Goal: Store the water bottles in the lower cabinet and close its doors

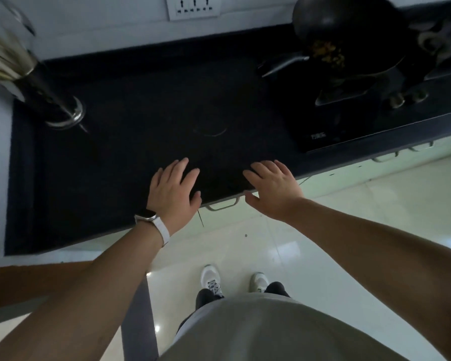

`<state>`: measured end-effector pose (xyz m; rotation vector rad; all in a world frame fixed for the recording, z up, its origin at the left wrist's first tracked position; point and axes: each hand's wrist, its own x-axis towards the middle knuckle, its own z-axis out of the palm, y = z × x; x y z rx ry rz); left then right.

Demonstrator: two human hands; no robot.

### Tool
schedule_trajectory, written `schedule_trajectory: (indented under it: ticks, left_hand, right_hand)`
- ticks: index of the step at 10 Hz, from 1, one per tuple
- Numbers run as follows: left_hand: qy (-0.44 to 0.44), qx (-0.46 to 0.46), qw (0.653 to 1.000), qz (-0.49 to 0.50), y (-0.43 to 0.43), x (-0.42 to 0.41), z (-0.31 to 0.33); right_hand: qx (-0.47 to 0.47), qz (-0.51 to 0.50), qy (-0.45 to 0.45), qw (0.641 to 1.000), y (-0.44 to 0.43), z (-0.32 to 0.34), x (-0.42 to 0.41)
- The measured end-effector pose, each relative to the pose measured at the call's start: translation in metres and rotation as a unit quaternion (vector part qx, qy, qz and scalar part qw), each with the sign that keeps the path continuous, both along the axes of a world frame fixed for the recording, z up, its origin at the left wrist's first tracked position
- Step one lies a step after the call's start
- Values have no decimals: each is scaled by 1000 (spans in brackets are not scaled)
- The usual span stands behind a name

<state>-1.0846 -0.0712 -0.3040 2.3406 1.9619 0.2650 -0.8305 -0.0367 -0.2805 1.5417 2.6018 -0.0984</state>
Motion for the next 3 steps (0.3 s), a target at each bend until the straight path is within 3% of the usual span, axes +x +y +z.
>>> schedule_trajectory:
  ticks: [3]
  left_hand:
    - [8,40,999,-22,8,15,48]
  right_hand:
    - [48,-9,3,999,-6,51,26]
